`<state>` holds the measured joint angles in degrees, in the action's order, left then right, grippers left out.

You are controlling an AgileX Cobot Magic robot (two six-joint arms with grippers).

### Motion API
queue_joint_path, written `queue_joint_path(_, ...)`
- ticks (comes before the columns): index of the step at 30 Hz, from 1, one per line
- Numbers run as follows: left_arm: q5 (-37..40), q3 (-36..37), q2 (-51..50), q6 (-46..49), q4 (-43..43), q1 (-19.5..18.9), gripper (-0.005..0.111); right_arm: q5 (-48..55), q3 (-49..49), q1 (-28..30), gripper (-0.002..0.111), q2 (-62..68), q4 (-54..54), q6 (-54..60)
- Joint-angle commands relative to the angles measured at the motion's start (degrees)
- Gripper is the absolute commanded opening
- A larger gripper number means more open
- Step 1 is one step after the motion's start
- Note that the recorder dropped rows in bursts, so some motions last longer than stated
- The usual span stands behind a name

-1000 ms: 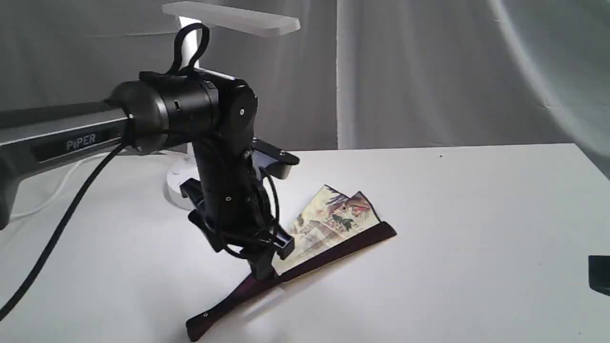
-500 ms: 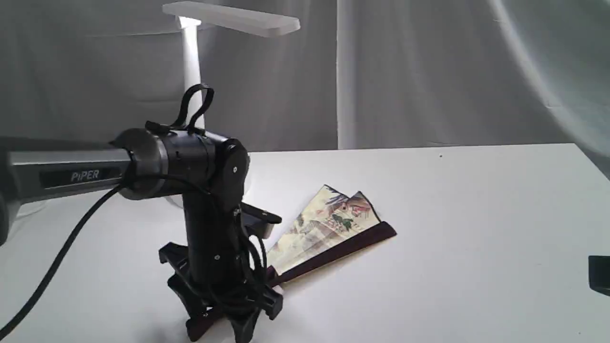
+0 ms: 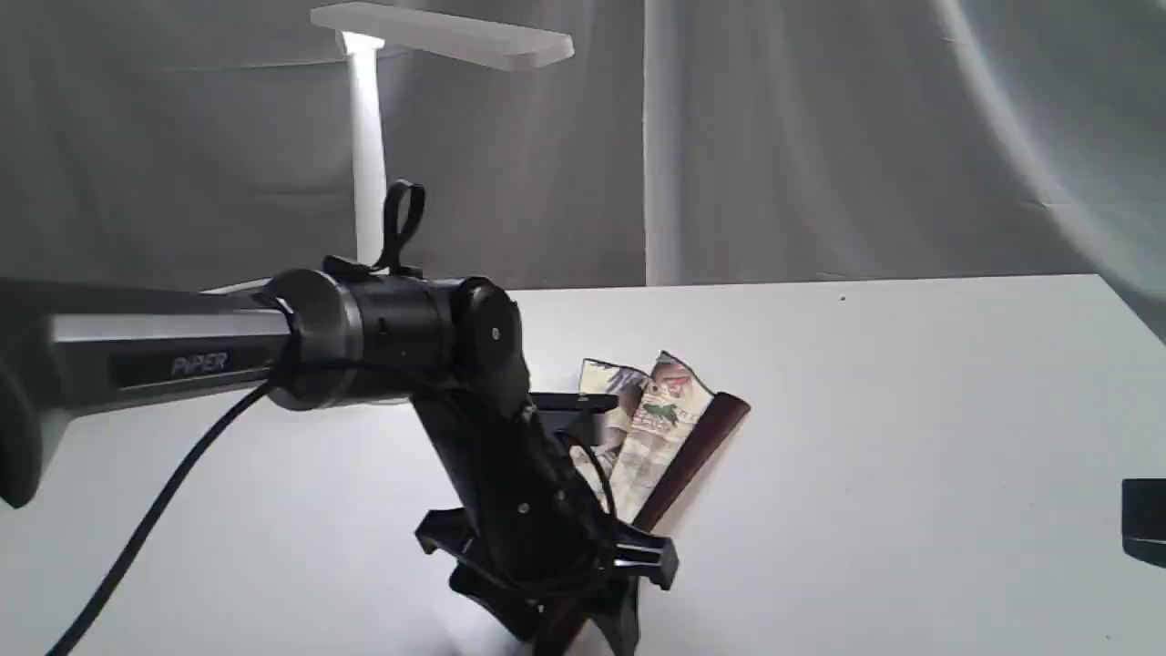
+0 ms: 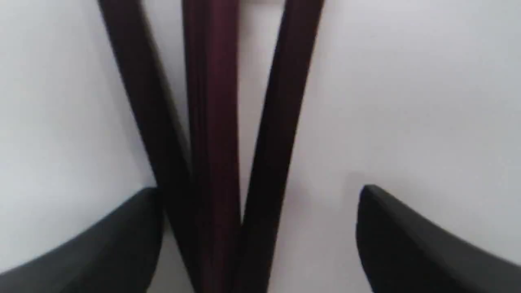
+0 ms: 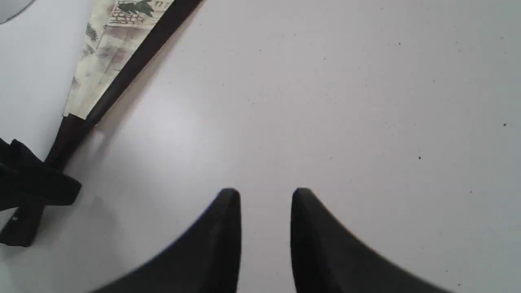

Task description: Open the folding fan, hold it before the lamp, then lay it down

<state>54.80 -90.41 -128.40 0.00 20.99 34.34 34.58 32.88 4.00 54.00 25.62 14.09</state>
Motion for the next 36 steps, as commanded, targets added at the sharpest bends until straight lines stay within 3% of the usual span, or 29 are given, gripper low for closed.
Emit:
queue_joint_path(1,-5.1,0.2,0.7,-2.5,1.2,2.6,0.067,0.0,-0.4,0.0,0.023,2.3,0.1,-1.9)
queue_joint_path(9,-18.5,0.1,0.2,-5.4,9.0,3.9,0.067,1.0,1.1,0.0,0.023,9.3,4.1,-2.2)
queue_joint_path(13,-21.0,0.1,-0.7,-3.9,11.4,3.9,0.067,2.8,2.6,0.0,0.023,11.8,4.1,-1.6)
queue_joint_path(20,-15.1,0.1,2.1,-1.3,8.4,2.4,0.067,4.2,2.6,0.0,0.023,16.8,13.8,7.5)
queue_joint_path(29,-2.5,0.1,6.8,-1.1,4.9,-4.7,0.067,7.8,2.6,0.0,0.024,25.8,38.0,26.7)
queue_joint_path(36,2.3,0.1,6.9,-1.0,-0.4,-7.0,0.067,16.2,2.6,0.0,0.047,36.9,58.0,43.3)
